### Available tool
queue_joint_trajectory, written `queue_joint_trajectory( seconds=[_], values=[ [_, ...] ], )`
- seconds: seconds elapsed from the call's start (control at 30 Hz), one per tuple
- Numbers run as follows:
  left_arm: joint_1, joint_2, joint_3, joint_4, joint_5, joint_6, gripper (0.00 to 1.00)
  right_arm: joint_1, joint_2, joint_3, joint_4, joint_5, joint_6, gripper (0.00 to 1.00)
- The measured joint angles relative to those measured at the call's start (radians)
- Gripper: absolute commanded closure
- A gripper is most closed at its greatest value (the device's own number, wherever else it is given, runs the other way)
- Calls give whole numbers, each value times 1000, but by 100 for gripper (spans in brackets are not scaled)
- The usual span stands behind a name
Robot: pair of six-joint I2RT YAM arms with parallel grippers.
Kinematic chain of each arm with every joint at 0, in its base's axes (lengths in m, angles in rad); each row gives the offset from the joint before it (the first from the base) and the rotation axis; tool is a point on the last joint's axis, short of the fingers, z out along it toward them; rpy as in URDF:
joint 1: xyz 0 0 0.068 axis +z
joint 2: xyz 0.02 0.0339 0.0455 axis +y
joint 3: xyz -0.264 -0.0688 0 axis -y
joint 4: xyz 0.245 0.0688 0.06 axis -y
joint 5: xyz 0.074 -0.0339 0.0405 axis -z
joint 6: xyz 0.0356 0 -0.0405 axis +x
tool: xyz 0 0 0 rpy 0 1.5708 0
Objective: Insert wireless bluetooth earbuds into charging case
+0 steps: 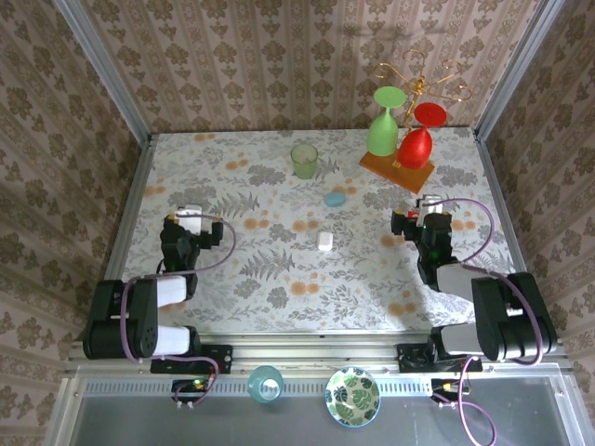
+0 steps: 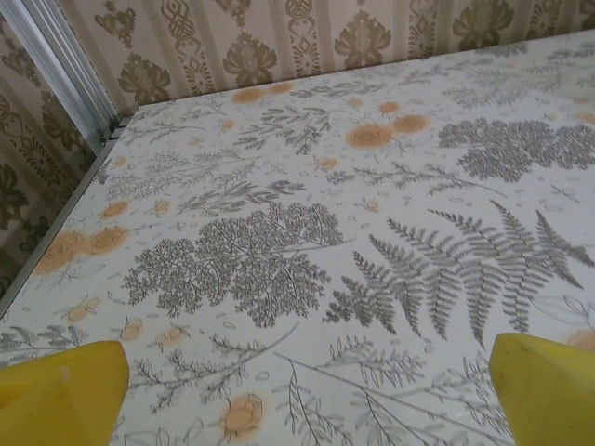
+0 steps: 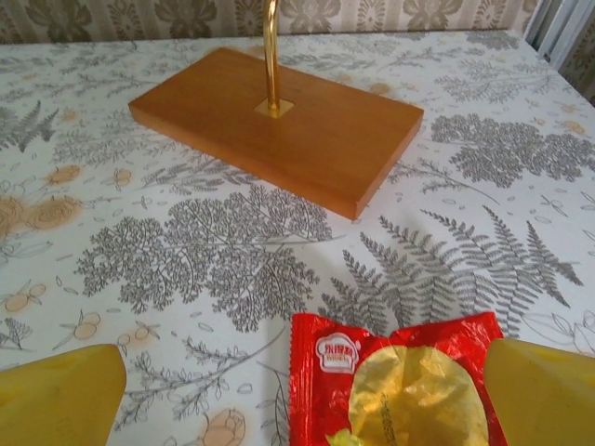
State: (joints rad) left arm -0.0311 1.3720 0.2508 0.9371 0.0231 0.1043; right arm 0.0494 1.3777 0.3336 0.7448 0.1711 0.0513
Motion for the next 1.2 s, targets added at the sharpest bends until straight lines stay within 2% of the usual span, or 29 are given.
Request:
queue_joint_trajectory(
  seconds=[0.13, 0.27, 0.5, 0.8, 1.2],
  values=[
    [28, 105, 10, 75, 20, -13, 0, -8, 136, 2, 117, -26, -2, 0],
    [47, 186, 23, 94, 39, -31, 0, -13, 155, 11, 116, -48, -4, 0],
    [49, 187, 127, 28, 34, -42, 0, -16, 155, 57, 113, -53, -4, 0],
    [4, 187, 131, -14, -17, -39, 0, -17, 155, 57, 112, -53, -4, 0],
    [2, 187, 131, -23, -32, -37, 0, -17, 155, 57, 112, -53, -4, 0]
  ],
)
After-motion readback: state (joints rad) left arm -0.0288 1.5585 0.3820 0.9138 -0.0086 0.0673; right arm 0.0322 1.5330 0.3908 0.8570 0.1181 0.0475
